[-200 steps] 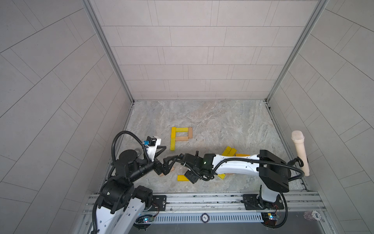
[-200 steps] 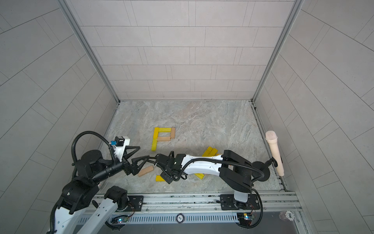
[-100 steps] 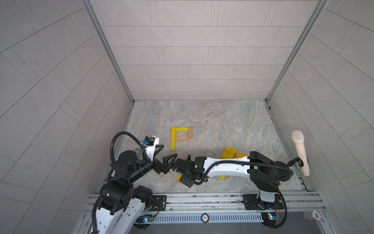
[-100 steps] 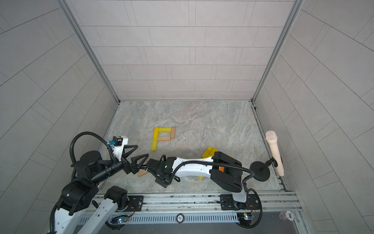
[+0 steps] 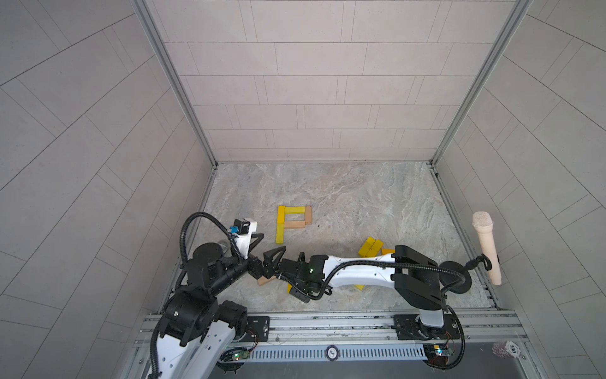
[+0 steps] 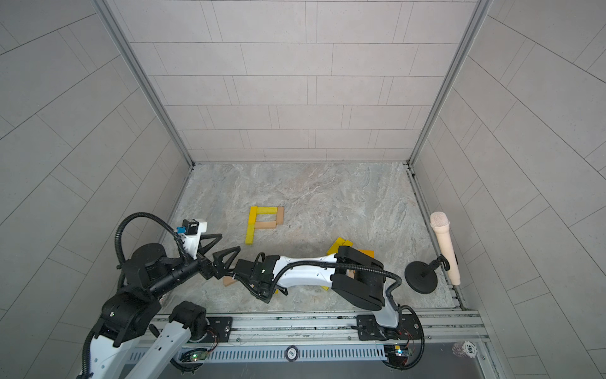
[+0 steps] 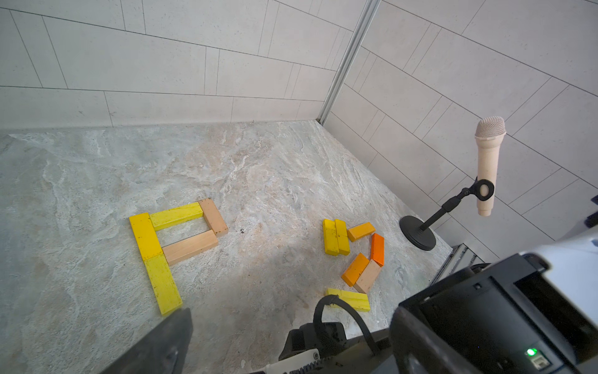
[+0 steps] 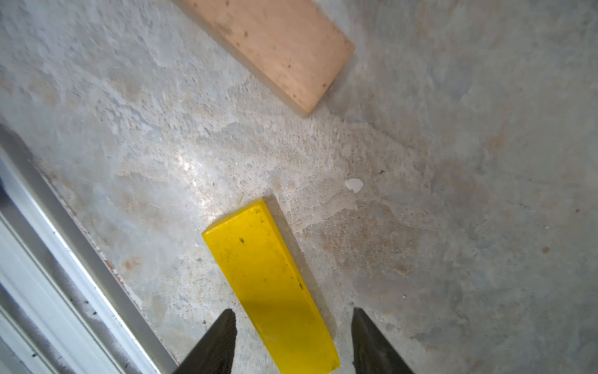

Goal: Assemble the number 8 with building blocks
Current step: Pick up the building block from the center of the board.

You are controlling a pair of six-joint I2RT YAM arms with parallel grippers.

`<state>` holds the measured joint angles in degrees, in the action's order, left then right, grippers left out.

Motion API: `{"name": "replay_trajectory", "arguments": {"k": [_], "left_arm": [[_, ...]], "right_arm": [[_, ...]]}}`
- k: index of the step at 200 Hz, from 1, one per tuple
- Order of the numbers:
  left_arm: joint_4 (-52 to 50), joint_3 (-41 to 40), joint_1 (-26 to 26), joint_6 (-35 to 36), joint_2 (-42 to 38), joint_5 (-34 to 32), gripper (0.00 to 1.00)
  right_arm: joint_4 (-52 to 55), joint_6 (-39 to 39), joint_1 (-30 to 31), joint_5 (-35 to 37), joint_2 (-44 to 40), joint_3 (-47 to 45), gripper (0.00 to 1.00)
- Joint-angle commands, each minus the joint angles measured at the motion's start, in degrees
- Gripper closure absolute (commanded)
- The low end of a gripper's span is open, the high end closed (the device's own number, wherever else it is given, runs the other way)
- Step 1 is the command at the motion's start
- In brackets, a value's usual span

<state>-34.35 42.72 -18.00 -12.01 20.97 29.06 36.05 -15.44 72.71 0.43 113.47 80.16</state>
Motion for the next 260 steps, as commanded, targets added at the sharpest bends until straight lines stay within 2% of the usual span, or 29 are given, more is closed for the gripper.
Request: {"name": "replay_trajectory", "arguments": {"k": [1, 33, 59, 90, 189, 229, 260], "left_arm": [[1.1, -0.4, 0.3, 0.1, 0.1, 0.2, 0.00], [1.2, -0.5, 0.3, -0.1, 0.3, 0.1, 0.00], [1.1, -0.5, 0.3, -0.1, 0.4, 0.1, 0.00], [1.1, -0.4, 0.3, -0.1, 0.3, 0.0, 0.00], [1.8, -0.6, 0.3, -0.2, -2.4, 1.8, 0.00], [2.3, -0.6, 0.3, 0.0, -2.6, 4.4, 0.00], [2.4, -0.6, 0.3, -0.1, -2.6, 4.8, 0.00]], "right_arm": [[1.1, -0.3, 0.2, 0.3, 1.2, 0.6, 0.43], [0.7, -0.8, 0.1, -0.1, 1.7, 0.4, 0.48], [-0.5, -2.1, -0.5, -0.1, 1.3, -0.9, 0.57], [-2.8, -5.7, -2.1, 0.5, -1.1, -3.6, 0.63], [-9.6, -19.3, -10.3, 4.8, -13.3, -16.6, 0.68], [-7.9, -27.2, -13.4, 7.8, -15.5, -15.4, 0.70], [-6.8, -32.7, -14.7, 9.9, -13.5, -11.3, 0.70]]}}
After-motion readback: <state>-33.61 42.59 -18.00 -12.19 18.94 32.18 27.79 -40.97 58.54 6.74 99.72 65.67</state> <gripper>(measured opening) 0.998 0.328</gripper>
